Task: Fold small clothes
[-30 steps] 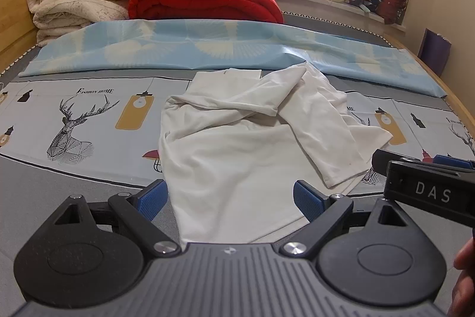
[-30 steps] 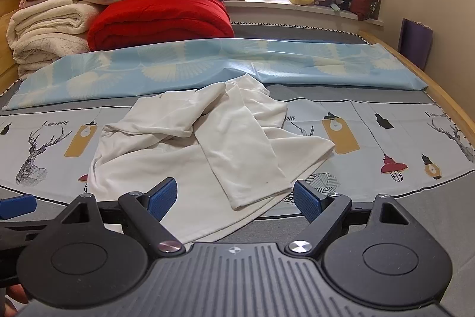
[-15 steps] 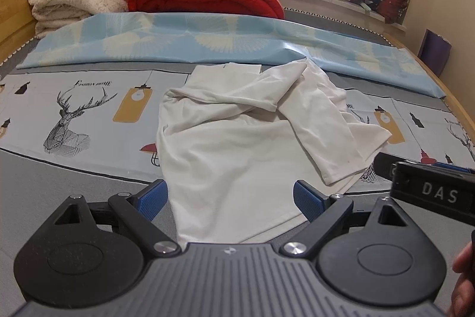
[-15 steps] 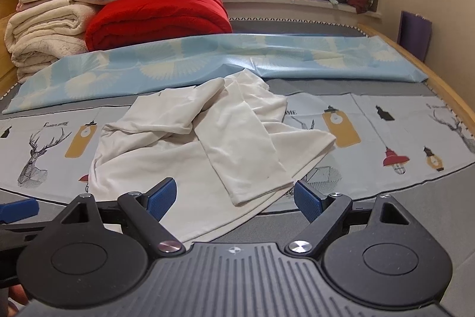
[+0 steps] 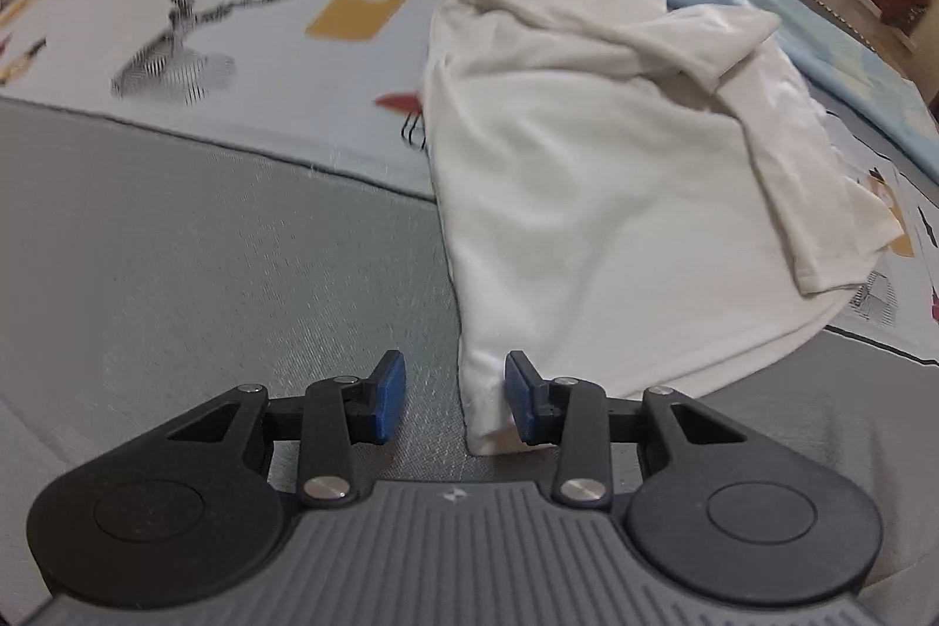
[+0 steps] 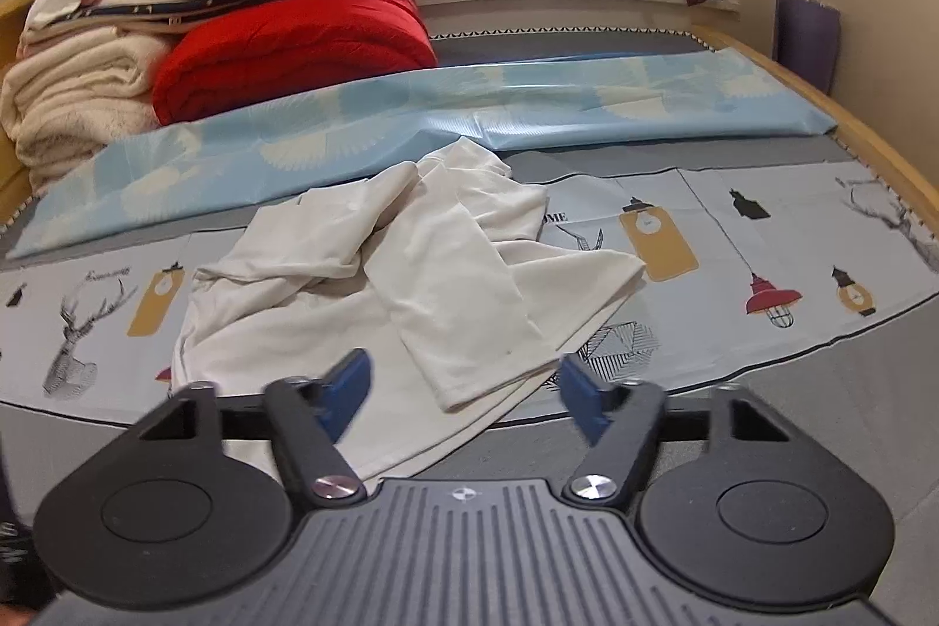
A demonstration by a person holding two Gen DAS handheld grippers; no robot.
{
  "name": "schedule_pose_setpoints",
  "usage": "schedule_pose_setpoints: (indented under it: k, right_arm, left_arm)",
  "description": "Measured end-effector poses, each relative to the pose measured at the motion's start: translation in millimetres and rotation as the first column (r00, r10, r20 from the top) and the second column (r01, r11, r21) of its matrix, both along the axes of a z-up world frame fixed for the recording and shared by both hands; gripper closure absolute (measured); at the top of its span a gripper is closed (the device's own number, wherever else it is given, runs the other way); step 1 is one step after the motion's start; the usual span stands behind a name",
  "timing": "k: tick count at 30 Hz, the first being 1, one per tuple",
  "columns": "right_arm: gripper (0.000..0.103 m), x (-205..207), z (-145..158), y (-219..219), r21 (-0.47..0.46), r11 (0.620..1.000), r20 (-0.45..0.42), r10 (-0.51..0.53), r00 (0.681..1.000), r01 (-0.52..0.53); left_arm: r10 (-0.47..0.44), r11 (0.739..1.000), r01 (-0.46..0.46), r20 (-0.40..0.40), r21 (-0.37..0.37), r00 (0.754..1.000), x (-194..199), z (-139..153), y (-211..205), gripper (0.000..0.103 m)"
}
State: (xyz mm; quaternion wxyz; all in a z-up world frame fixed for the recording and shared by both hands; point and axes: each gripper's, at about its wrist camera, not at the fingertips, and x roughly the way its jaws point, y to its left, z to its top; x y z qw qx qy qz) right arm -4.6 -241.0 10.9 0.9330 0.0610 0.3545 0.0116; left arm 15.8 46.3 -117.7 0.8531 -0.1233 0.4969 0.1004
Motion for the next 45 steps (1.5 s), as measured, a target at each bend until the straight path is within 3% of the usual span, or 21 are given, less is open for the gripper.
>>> schedule_pose_setpoints:
  k: [2, 6, 7, 8, 11, 14, 16, 21, 23, 25, 27, 28, 30, 32, 34, 37, 42, 43, 44, 45]
  right_arm:
    - [0.049, -0.7, 1.2, -6.4, 0.02, 1.0, 0.003, -0.003, 1.0, 0.003]
    - [0.051, -2.9, 7.4, -20.3, 0.026, 0.999, 0.017, -0.024, 1.0, 0.024]
    - [0.051, -3.5, 9.2, -24.6, 0.024, 0.999, 0.023, -0.032, 0.999, 0.032]
    - [0.052, -4.1, 11.2, -29.5, 0.028, 0.999, 0.029, -0.041, 0.999, 0.041]
    - [0.055, -6.2, 18.4, -48.3, 0.037, 0.997, 0.054, -0.076, 0.996, 0.074]
    - [0.059, -8.8, 23.8, -70.5, 0.063, 0.991, 0.073, -0.12, 0.99, 0.116]
    - [0.061, -10.7, 24.4, -84.7, 0.079, 0.986, 0.079, -0.151, 0.985, 0.145]
    - [0.065, -14.1, 17.0, -107.8, 0.112, 0.975, 0.031, -0.197, 0.98, 0.192]
    - [0.065, -13.8, 11.4, -112.2, 0.111, 0.976, 0.009, -0.19, 0.982, 0.188]
    - [0.065, -13.4, 1.3, -113.1, 0.108, 0.979, -0.032, -0.172, 0.985, 0.174]
    - [0.065, -11.6, -14.3, -110.7, 0.106, 0.983, -0.078, -0.143, 0.987, 0.151]
    - [0.064, -9.6, -25.4, -108.7, 0.112, 0.985, -0.101, -0.121, 0.988, 0.132]
    - [0.064, -4.3, -48.1, -102.5, 0.14, 0.986, -0.166, -0.069, 0.984, 0.093]
    - [0.064, 1.0, -74.3, -95.1, 0.164, 0.984, -0.22, -0.034, 0.975, 0.071]
    - [0.064, 8.5, -97.7, -85.9, 0.162, 0.985, -0.273, -0.01, 0.962, 0.057]
    - [0.052, 14.6, -126.1, -76.1, 0.121, 0.988, -0.318, -0.053, 0.947, 0.096]
    - [0.052, 16.7, -146.2, -62.2, 0.06, 0.996, -0.308, -0.046, 0.95, 0.068]
    - [0.059, 16.3, -146.9, -58.0, 0.037, 0.998, -0.299, -0.037, 0.954, 0.05]
    - [0.085, 15.6, -146.6, -56.1, 0.014, 0.999, -0.292, -0.029, 0.956, 0.035]
    - [0.093, 12.2, -143.6, -53.7, 0.0, 1.0, -0.272, -0.024, 0.962, 0.025]
  left_arm:
    - [-0.007, 1.0, 0.007, 0.015, -0.006, 1.0, -1.3, -5.1, -1.8, 0.061]
    - [-0.038, 0.999, 0.039, 0.037, -0.032, 0.999, -1.8, -15.2, -9.6, 0.065]
    - [-0.068, 0.998, 0.068, 0.043, -0.01, 0.997, -3.1, -14.6, -16.4, 0.085]
    - [-0.106, 0.994, 0.106, 0.041, 0.002, 0.994, -2.5, -13.9, -20.8, 0.097]
    - [-0.216, 0.976, 0.215, 0.029, 0.035, 0.976, -8.0, 1.1, -30.2, 0.097]
    - [-0.317, 0.947, 0.312, 0.054, 0.075, 0.947, -22.2, 33.9, -28.2, 0.097]
    - [-0.395, 0.914, 0.386, 0.049, 0.126, 0.918, -34.9, 55.7, -24.2, 0.097]
    - [-0.553, 0.809, 0.551, -0.054, 0.203, 0.832, -79.4, 88.0, 17.6, 0.097]
    - [-0.559, 0.798, 0.564, -0.089, 0.211, 0.825, -95.6, 88.2, 45.1, 0.097]
    - [-0.51, 0.843, 0.519, -0.097, 0.142, 0.855, -107.8, 77.3, 79.6, 0.097]
    - [-0.352, 0.936, 0.348, -0.104, -0.06, 0.93, -113.4, 53.8, 120.1, 0.096]
    - [-0.291, 0.954, 0.275, -0.16, -0.115, 0.943, -111.8, 45.2, 130.7, 0.096]
    - [-0.289, 0.956, 0.28, -0.121, -0.086, 0.949, -110.3, 51.1, 130.0, 0.093]
    - [-0.315, 0.948, 0.308, -0.087, -0.085, 0.945, -105.4, 54.7, 125.1, 0.077]
    - [-0.31, 0.948, 0.302, -0.092, -0.097, 0.946, -105.2, 52.2, 121.4, 0.072]
    - [-0.289, 0.957, 0.286, -0.135, -0.04, 0.948, -95.5, 43.4, 117.9, 0.072]
    - [-0.228, 0.973, 0.228, -0.213, -0.027, 0.95, -81.6, 21.3, 130.7, 0.072]
    - [-0.228, 0.974, 0.225, -0.224, -0.039, 0.948, -80.3, 18.0, 133.0, 0.072]
    - [-0.233, 0.972, 0.227, -0.226, -0.053, 0.946, -79.1, 15.8, 133.8, 0.072]
    - [-0.243, 0.97, 0.234, -0.222, -0.067, 0.944, -78.4, 15.8, 133.6, 0.072]
